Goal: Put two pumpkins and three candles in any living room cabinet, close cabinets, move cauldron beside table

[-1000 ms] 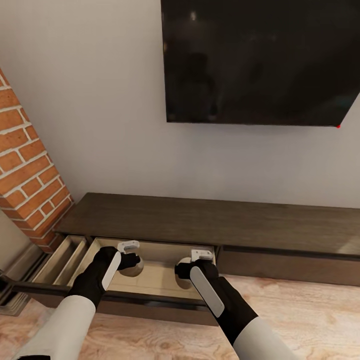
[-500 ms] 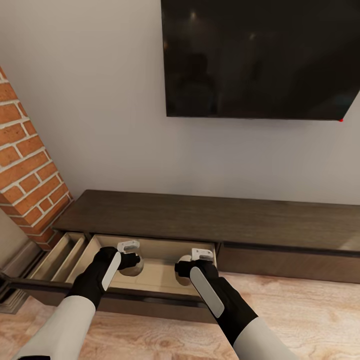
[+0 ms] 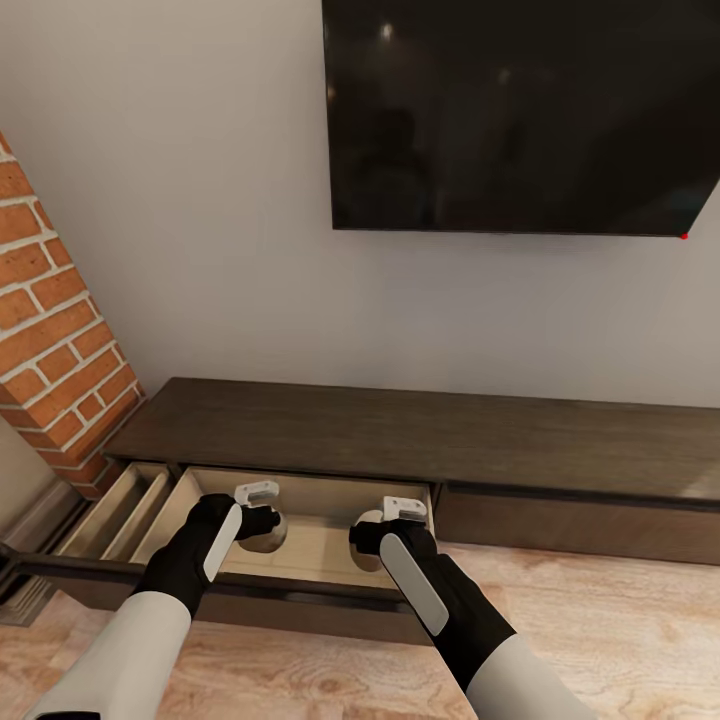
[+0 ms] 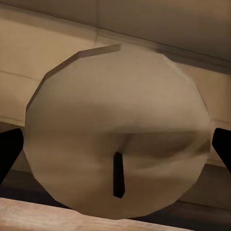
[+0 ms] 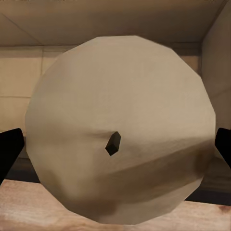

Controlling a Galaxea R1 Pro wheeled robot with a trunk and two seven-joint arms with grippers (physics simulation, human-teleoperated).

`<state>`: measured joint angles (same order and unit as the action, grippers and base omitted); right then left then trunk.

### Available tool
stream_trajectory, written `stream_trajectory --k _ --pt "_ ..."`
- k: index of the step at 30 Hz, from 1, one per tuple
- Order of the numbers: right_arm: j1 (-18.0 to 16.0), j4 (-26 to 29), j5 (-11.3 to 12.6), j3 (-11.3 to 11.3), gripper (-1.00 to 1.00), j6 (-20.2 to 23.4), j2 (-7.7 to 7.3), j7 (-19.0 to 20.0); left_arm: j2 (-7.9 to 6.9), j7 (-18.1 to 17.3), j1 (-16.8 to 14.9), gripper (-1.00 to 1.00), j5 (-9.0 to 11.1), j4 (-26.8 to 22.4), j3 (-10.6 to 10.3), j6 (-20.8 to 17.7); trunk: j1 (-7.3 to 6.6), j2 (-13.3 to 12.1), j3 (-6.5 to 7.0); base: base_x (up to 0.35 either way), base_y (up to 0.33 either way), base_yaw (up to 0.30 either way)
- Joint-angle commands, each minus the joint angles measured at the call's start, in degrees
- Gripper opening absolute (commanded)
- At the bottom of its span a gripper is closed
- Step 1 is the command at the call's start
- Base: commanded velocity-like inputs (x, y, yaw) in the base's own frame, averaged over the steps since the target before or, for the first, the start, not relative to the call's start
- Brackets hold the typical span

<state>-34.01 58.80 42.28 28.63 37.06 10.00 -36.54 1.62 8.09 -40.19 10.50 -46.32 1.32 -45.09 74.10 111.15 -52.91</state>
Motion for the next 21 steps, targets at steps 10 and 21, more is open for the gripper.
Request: stream_trajectory --k 10,21 --pt "0.0 0.0 0.0 -0.1 -1.00 -0.1 0.00 0.0 -0.02 0.0 0.0 -1.00 -0.1 0.0 0.0 0.0 0.00 0.0 0.00 0.104 0.000 0.000" --pt "0.0 0.0 0.0 -0.1 -1.00 -0.1 0.00 -0.1 0.04 0.0 0.0 -1.00 -0.1 0.0 -0.1 0.0 0.00 0.0 0.00 0.073 0.000 0.000"
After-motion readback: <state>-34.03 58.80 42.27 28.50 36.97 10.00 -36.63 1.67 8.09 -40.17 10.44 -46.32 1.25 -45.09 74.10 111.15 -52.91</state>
